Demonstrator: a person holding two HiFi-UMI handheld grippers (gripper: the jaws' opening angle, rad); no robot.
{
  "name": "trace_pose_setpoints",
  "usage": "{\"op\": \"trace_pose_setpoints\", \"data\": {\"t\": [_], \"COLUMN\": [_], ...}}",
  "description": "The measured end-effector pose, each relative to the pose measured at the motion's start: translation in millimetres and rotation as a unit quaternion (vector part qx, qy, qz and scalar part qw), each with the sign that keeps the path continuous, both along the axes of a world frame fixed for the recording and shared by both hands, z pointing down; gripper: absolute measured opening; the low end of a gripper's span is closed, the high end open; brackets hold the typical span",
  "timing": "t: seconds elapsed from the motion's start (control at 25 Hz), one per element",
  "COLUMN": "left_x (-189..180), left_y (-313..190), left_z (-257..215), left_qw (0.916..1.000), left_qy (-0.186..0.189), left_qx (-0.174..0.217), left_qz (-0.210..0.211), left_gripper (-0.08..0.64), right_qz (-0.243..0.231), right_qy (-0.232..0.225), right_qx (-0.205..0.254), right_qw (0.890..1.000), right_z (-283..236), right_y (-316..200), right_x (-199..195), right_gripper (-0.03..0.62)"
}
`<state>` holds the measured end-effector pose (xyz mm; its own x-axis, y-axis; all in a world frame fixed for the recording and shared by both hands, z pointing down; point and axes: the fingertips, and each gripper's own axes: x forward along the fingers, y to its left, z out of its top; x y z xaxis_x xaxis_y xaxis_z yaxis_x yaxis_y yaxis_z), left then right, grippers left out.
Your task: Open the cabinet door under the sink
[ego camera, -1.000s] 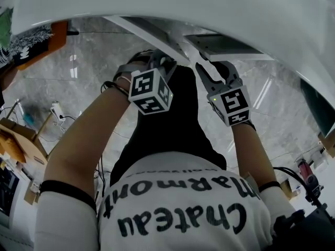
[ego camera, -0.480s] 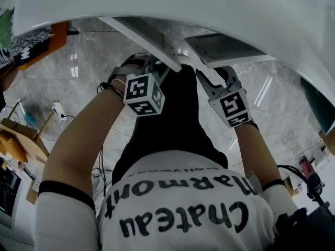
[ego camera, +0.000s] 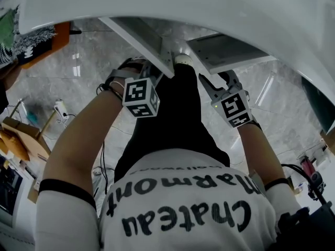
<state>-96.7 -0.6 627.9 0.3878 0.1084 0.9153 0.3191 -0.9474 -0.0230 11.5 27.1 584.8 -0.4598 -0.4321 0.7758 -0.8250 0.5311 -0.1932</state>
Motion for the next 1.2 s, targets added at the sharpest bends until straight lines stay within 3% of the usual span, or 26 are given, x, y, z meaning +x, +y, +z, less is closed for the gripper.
{"op": "trace_pose_setpoints", "data": {"t": [1.2], "left_x": [-52.4], "left_y": [16.2], "left_z": [5.0], "left_qw": [0.9934], "left_qy": [-0.086], "left_qx": [0.023], "left_qz": [0.073], "left_gripper": [0.095], "right_qz": [-0.065], "right_qy": [0.039], "right_qx": [-0.03], "right_qw": [0.997], "right_z": [3.0], "right_y": [40.9], "right_x": [6.6], "right_gripper": [0.152]}}
